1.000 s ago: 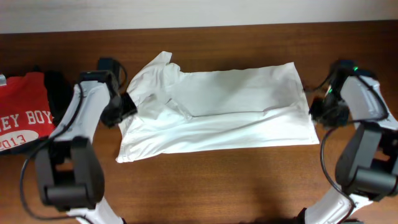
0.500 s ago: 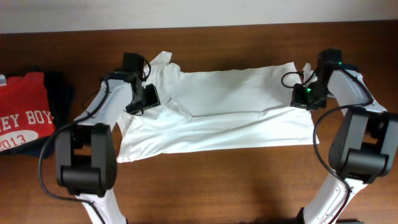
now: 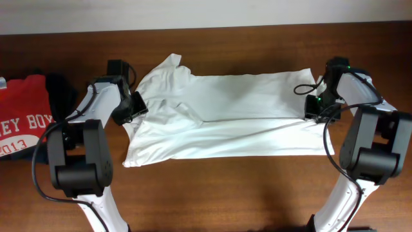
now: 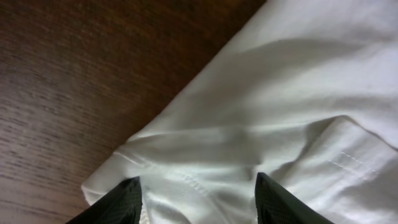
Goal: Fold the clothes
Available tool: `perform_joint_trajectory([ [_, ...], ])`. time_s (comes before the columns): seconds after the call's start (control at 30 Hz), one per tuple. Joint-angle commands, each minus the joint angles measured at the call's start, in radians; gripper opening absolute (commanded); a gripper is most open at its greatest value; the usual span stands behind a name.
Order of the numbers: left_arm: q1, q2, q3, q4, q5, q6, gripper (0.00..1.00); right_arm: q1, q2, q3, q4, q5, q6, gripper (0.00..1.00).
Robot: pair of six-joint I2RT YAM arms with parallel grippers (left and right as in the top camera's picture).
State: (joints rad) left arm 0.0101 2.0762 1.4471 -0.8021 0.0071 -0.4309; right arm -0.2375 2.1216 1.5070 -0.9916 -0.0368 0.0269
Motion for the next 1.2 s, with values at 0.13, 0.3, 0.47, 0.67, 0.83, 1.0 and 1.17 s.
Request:
perform_joint_trajectory([
  [0.13, 0.004, -0.072, 0.029, -0.029, 0.015, 0.077, 0.63, -0.018, -0.002, 0.063, -0.087, 0.015, 0.016, 0.49],
  [0.3, -0.001, -0.095, 0.208, 0.058, 0.114, 0.25, 0.72, -0.018, -0.029, 0.346, -0.264, 0.011, 0.015, 0.59],
  [0.47, -0.003, -0.09, 0.225, 0.246, 0.16, 0.269, 0.71, -0.018, -0.03, 0.425, -0.332, -0.024, 0.015, 0.61],
  [0.67, -0.039, 0.065, 0.385, 0.267, 0.212, 0.269, 0.71, -0.018, -0.03, 0.425, -0.38, -0.042, 0.015, 0.61],
  [0.83, -0.114, 0.272, 0.571, 0.293, 0.209, 0.269, 0.7, -0.018, -0.03, 0.425, -0.407, -0.043, 0.015, 0.61],
  [1.0, -0.145, 0.378, 0.571, 0.39, 0.2, 0.268, 0.7, -0.018, -0.03, 0.425, -0.412, -0.065, 0.015, 0.61],
  [1.17, -0.154, 0.44, 0.57, 0.397, 0.181, 0.253, 0.65, -0.018, -0.03, 0.425, -0.418, -0.065, 0.015, 0.61],
])
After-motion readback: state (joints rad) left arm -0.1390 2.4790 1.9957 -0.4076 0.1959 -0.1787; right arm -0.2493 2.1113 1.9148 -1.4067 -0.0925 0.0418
